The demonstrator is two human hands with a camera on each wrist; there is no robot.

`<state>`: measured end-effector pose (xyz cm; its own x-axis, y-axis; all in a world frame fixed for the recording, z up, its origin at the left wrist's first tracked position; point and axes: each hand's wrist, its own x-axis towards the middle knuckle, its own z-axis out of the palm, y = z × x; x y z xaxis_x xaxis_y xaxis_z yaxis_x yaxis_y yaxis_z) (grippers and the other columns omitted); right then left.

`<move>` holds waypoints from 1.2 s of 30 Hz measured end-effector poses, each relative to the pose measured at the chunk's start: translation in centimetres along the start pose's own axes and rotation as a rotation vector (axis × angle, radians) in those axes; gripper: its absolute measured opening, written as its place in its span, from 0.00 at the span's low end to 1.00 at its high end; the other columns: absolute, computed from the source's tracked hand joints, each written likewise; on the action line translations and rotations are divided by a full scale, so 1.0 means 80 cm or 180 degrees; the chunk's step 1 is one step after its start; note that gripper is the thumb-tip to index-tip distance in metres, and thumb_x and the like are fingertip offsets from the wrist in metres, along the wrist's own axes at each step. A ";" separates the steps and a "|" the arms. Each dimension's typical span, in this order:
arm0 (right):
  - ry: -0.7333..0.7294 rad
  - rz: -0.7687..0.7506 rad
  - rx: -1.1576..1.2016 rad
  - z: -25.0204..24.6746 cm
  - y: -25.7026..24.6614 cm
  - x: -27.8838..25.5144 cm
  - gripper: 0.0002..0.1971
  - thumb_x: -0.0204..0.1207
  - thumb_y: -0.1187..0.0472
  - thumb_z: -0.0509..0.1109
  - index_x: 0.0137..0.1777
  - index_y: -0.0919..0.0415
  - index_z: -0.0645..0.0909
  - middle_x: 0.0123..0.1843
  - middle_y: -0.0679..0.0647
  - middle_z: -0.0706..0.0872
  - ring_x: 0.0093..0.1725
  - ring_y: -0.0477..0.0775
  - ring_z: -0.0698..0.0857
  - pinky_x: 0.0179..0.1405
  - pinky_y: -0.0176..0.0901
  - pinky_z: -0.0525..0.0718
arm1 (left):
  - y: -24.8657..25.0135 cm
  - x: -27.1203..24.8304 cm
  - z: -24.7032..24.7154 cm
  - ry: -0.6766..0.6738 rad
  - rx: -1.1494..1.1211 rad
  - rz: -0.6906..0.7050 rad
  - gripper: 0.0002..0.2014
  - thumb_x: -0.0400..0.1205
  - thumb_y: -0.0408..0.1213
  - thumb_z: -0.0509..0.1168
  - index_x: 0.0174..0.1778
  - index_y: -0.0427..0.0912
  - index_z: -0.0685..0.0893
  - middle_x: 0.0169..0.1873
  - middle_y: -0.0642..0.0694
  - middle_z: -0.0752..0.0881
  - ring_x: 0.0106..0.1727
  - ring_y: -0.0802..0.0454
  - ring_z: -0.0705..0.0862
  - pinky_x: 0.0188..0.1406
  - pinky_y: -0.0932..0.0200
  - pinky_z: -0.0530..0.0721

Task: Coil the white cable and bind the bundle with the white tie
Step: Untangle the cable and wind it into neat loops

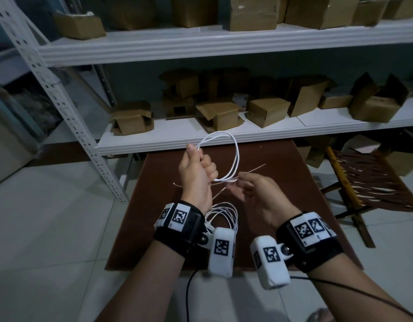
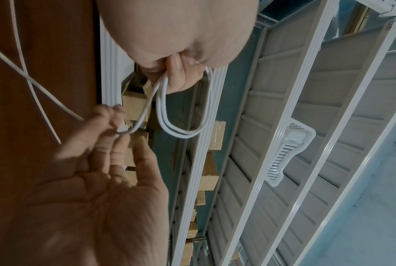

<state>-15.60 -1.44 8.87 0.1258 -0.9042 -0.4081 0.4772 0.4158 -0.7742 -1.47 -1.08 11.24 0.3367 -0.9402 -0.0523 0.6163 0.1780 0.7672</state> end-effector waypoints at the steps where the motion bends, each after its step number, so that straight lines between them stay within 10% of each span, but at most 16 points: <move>1: 0.0024 -0.0107 0.0109 -0.001 -0.004 -0.001 0.02 0.86 0.70 0.70 0.52 0.69 0.84 0.35 0.58 0.92 0.45 0.57 0.93 0.50 0.42 0.95 | 0.000 0.000 0.000 0.0002 0.0026 -0.0005 0.20 0.95 0.52 0.52 0.41 0.46 0.69 0.25 0.53 0.60 0.20 0.61 0.56 0.14 0.66 0.58; 15: -0.0108 -0.0549 0.0552 -0.004 -0.031 -0.012 0.23 0.90 0.73 0.62 0.83 0.71 0.63 0.39 0.63 0.94 0.46 0.63 0.97 0.47 0.47 0.96 | 0.018 0.001 -0.014 0.0071 0.1424 0.0169 0.19 0.96 0.51 0.53 0.39 0.48 0.69 0.25 0.53 0.64 0.22 0.59 0.60 0.16 0.65 0.58; 23: -0.0196 -0.1412 -0.0688 -0.005 -0.041 -0.020 0.19 0.89 0.77 0.60 0.76 0.64 0.65 0.51 0.66 0.93 0.31 0.53 0.88 0.35 0.40 0.88 | 0.017 0.003 -0.022 -0.0197 0.1740 -0.0221 0.19 0.95 0.52 0.55 0.39 0.48 0.70 0.25 0.53 0.65 0.20 0.59 0.61 0.16 0.65 0.57; 36: -0.0597 -0.1676 -0.1404 -0.004 -0.039 -0.019 0.19 0.89 0.78 0.60 0.78 0.67 0.70 0.67 0.59 0.92 0.44 0.44 0.91 0.40 0.34 0.87 | 0.016 0.000 -0.017 -0.0541 0.1848 -0.0544 0.18 0.95 0.50 0.55 0.40 0.47 0.70 0.24 0.54 0.64 0.19 0.61 0.59 0.15 0.67 0.56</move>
<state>-17.56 -1.28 11.73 0.1418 -0.9809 0.1335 0.1242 -0.1162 -0.9854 0.32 -0.43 11.36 0.1201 -0.9830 -0.1391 0.1481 -0.1208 0.9816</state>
